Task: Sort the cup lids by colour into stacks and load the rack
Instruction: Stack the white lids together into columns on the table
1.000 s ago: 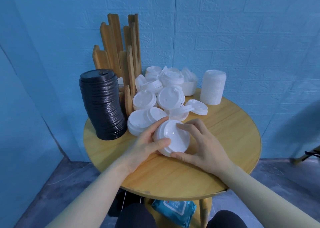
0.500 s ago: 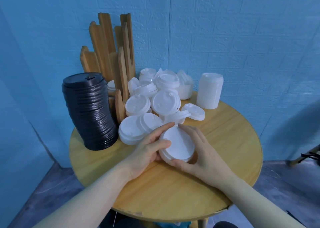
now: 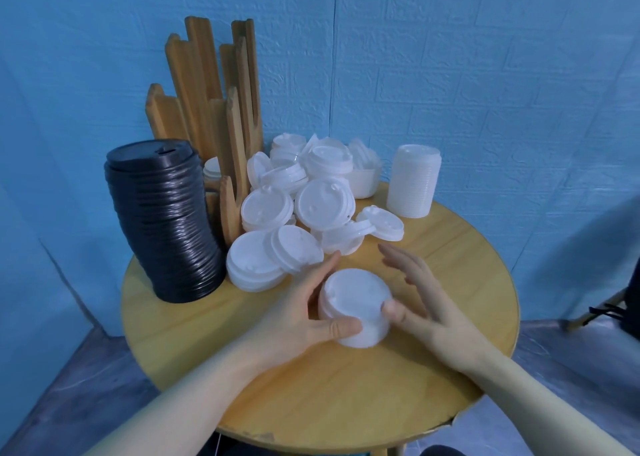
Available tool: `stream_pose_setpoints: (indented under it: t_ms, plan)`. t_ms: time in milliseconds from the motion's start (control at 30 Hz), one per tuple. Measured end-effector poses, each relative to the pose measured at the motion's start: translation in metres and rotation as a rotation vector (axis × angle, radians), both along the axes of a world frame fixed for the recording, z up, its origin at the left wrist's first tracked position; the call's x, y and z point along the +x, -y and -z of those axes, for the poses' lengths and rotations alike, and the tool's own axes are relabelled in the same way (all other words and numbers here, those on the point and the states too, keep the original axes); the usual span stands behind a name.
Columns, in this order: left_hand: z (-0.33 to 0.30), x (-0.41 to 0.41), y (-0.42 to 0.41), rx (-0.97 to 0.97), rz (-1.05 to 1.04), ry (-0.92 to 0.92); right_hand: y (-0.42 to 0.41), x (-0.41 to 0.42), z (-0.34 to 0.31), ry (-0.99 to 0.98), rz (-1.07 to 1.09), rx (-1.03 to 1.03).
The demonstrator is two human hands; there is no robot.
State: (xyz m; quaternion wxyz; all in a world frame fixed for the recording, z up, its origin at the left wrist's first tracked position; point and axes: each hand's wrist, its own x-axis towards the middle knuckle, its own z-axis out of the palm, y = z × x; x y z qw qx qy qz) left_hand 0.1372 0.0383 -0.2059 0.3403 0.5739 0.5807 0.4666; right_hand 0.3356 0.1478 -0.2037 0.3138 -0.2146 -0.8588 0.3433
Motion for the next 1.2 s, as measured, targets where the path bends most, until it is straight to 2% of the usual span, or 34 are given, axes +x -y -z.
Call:
stream_pose_setpoints:
  t_ms: [100, 200, 333, 433, 500, 733, 933, 1067, 1200]
  plan:
    - [-0.003, 0.004, -0.005, -0.030, 0.040, -0.040, -0.017, -0.009, -0.006, -0.111, 0.145, 0.067]
    - [-0.005, 0.006, -0.013, -0.030, 0.019, -0.101, -0.045, -0.027, -0.014, -0.026, 0.210, 0.235]
    - [-0.005, 0.006, -0.026, -0.005, -0.024, -0.175, -0.076, -0.048, -0.018, 0.201, 0.235, 0.491]
    - [-0.003, 0.004, -0.029, 0.004, -0.023, -0.186, -0.086, -0.052, -0.019, 0.193, 0.227, 0.681]
    - [-0.002, 0.002, -0.029, 0.017, -0.004, -0.180, -0.085, -0.048, -0.021, 0.180, 0.230, 0.736]
    - [-0.003, 0.001, -0.028, 0.035, 0.039, -0.147, -0.061, -0.020, -0.031, 0.142, 0.176, 0.822]
    - [0.003, 0.001, -0.029, 0.001, -0.034, -0.038, -0.037, 0.014, -0.037, 0.143, 0.271, 0.796]
    - [0.002, 0.004, -0.030, -0.007, -0.041, 0.007, -0.022, 0.017, -0.031, 0.194, 0.277, 0.865]
    - [0.003, 0.003, -0.030, -0.016, -0.036, -0.020, -0.011, 0.006, -0.023, 0.143, 0.211, 0.740]
